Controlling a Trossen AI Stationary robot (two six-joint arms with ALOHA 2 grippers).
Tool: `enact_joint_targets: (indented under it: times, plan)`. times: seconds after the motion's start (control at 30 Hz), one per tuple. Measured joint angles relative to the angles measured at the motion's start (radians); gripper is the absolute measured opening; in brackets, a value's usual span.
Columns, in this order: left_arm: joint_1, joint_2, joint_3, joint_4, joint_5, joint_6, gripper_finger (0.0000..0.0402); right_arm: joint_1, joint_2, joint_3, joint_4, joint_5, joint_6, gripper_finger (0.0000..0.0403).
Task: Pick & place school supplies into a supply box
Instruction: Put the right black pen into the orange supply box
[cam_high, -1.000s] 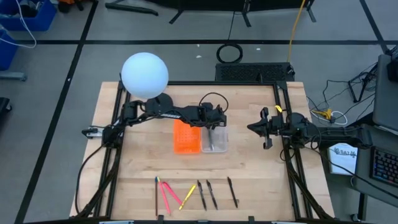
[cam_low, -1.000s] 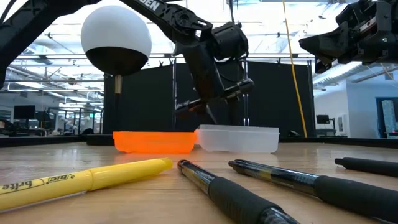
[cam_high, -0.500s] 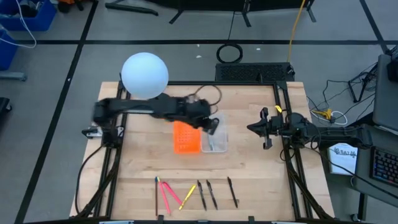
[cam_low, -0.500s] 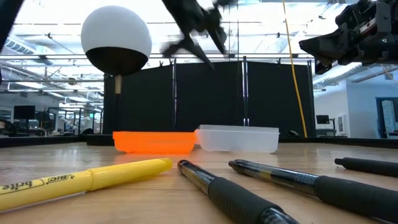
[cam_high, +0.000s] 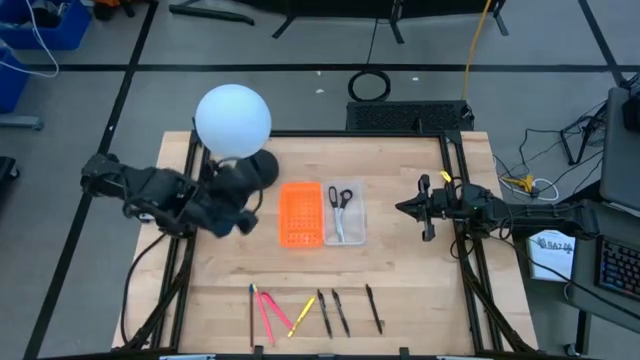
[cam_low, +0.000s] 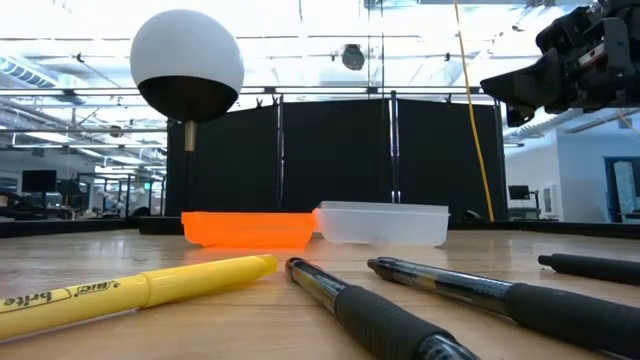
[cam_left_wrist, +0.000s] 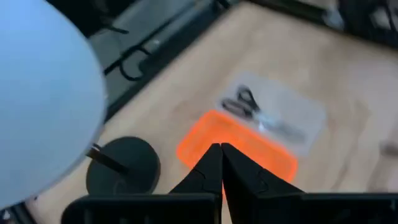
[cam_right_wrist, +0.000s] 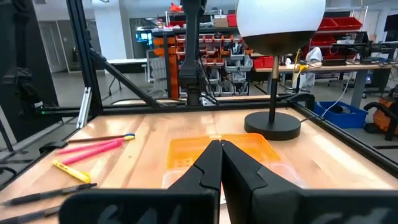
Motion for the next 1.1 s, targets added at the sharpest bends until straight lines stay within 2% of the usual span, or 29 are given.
enact_joint_targets:
  times: [0.1, 0.2, 0.3, 0.4, 0.5, 0.6, 0.73, 0.97, 1.1]
  plan:
    - [-0.058, -0.078, -0.173, 0.144, 0.055, 0.069, 0.0005, 0.0, 0.0, 0.0, -0.005, 0.001, 0.0, 0.0]
    - [-0.102, -0.163, -0.381, 0.434, 0.143, 0.171, 0.0006, 0.0, 0.0, 0.0, -0.015, -0.001, 0.0, 0.0]
    - [-0.13, -0.226, -0.589, 0.812, 0.234, 0.377, 0.0004, 0.0, 0.0, 0.0, -0.014, -0.001, 0.0, 0.0]
    - [-0.148, -0.262, -0.779, 1.1, 0.312, 0.628, 0.0005, 0.0, 0.0, 0.0, -0.002, -0.003, 0.0, 0.0]
    - [-0.141, -0.305, -0.933, 1.265, 0.367, 0.728, 0.0003, 0.0, 0.0, 0.0, 0.001, -0.001, -0.002, 0.0]
    - [-0.115, -0.366, -1.06, 1.392, 0.359, 0.743, 0.0004, 0.0, 0.0, 0.0, 0.001, -0.001, -0.002, 0.0]
    - [-0.093, -0.486, -1.206, 1.479, 0.402, 0.818, 0.0004, 0.0, 0.0, 0.0, 0.005, -0.006, 0.018, 0.0]
    - [-0.016, -0.824, -1.253, 1.298, 0.533, 0.872, 0.0002, 0.0, 0.0, 0.0, 0.062, -0.056, 0.027, 0.0]
    - [0.038, -0.948, -1.291, 1.28, 0.583, 0.89, 0.0002, 0.0, 0.0, 0.0, 0.089, -0.056, 0.026, 0.0]
